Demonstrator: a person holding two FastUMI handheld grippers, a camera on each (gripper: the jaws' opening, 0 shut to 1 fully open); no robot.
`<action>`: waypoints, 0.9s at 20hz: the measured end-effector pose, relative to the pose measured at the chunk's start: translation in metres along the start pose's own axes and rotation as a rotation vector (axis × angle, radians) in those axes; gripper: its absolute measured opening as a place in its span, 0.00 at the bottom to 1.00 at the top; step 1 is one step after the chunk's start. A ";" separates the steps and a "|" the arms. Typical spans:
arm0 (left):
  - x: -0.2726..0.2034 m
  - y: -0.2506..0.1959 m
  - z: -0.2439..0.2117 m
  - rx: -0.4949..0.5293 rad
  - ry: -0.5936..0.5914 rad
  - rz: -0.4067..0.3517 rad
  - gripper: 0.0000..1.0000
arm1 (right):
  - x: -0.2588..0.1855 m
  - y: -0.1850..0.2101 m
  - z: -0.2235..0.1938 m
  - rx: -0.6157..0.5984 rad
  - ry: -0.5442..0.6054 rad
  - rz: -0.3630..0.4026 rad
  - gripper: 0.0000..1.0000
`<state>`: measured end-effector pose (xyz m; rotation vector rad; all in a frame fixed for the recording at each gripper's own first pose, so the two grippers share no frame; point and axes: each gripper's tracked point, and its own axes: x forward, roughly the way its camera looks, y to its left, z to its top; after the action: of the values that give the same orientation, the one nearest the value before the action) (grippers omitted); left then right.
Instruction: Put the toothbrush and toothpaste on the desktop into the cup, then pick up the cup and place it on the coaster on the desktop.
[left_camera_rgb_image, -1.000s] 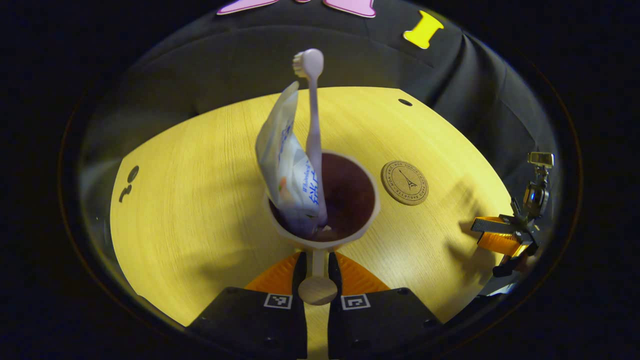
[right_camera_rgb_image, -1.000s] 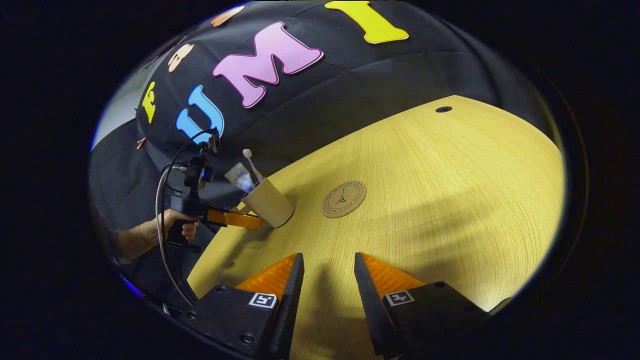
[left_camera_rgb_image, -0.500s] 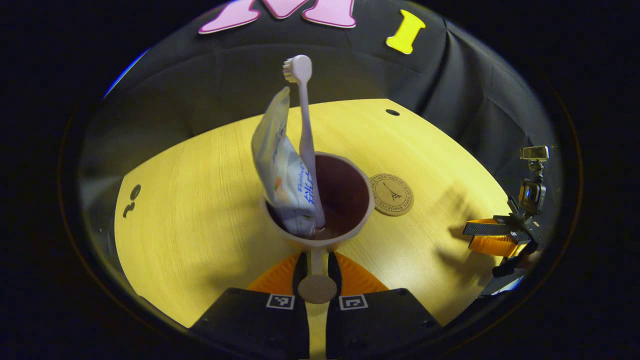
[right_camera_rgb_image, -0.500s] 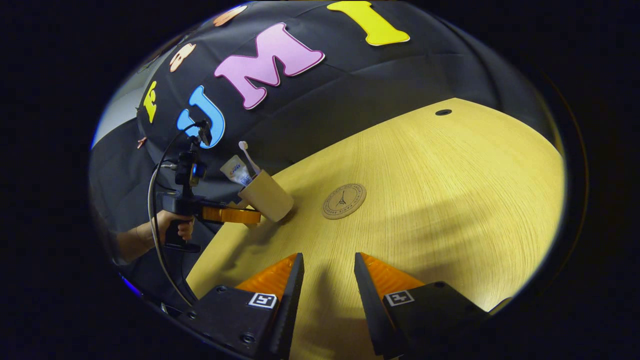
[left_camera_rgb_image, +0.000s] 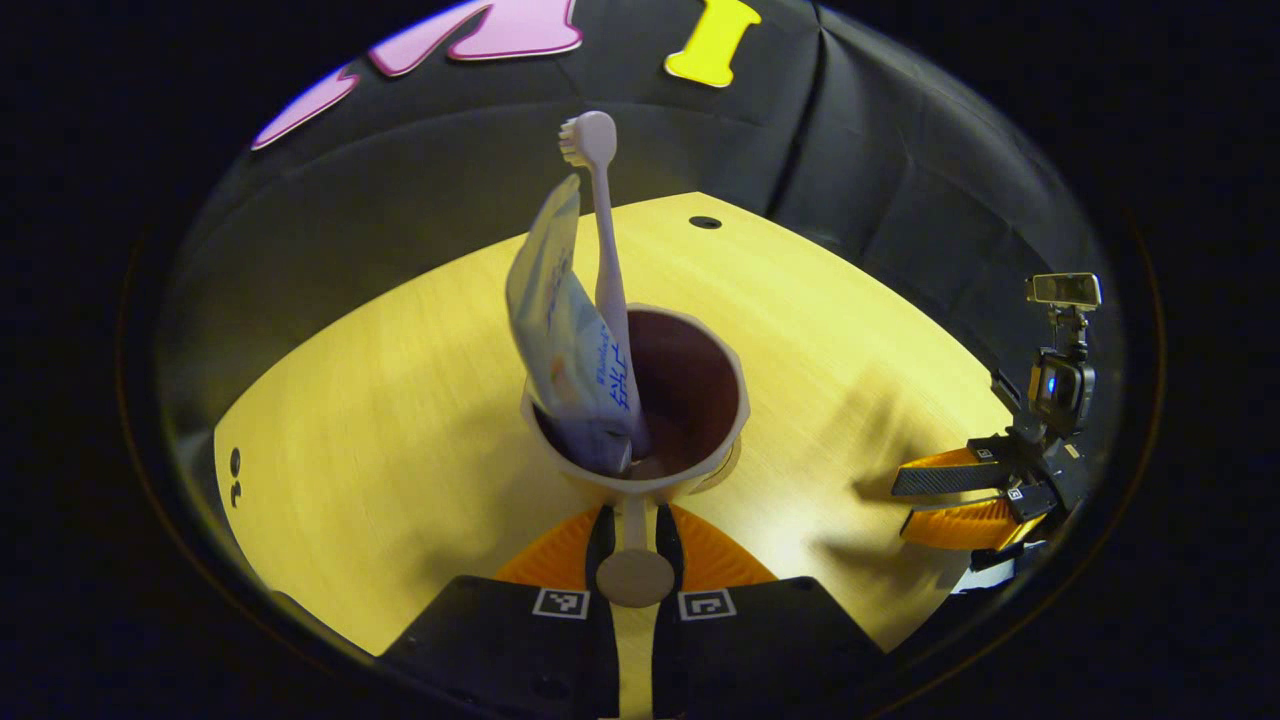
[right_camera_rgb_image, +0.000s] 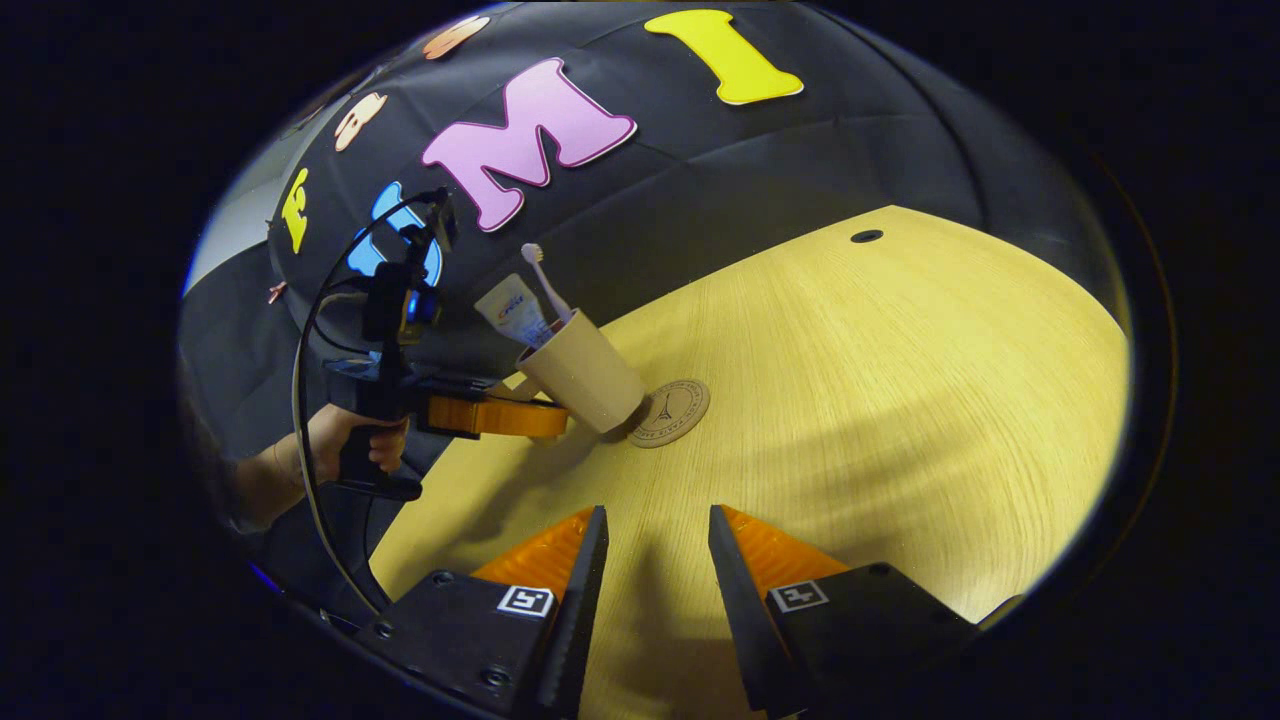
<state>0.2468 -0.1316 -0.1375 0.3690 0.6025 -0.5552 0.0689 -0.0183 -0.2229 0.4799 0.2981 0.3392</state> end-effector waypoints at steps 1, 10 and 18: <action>0.004 -0.004 0.003 0.009 0.003 -0.001 0.18 | -0.002 -0.001 0.001 0.002 -0.004 -0.004 0.63; 0.021 -0.007 0.006 0.073 0.055 0.008 0.18 | -0.005 -0.019 0.004 0.038 -0.019 -0.028 0.63; 0.017 -0.010 0.006 0.081 0.071 -0.011 0.24 | -0.001 -0.024 0.004 0.057 -0.010 -0.043 0.63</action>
<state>0.2550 -0.1482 -0.1450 0.4632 0.6515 -0.5797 0.0751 -0.0402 -0.2311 0.5302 0.3092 0.2865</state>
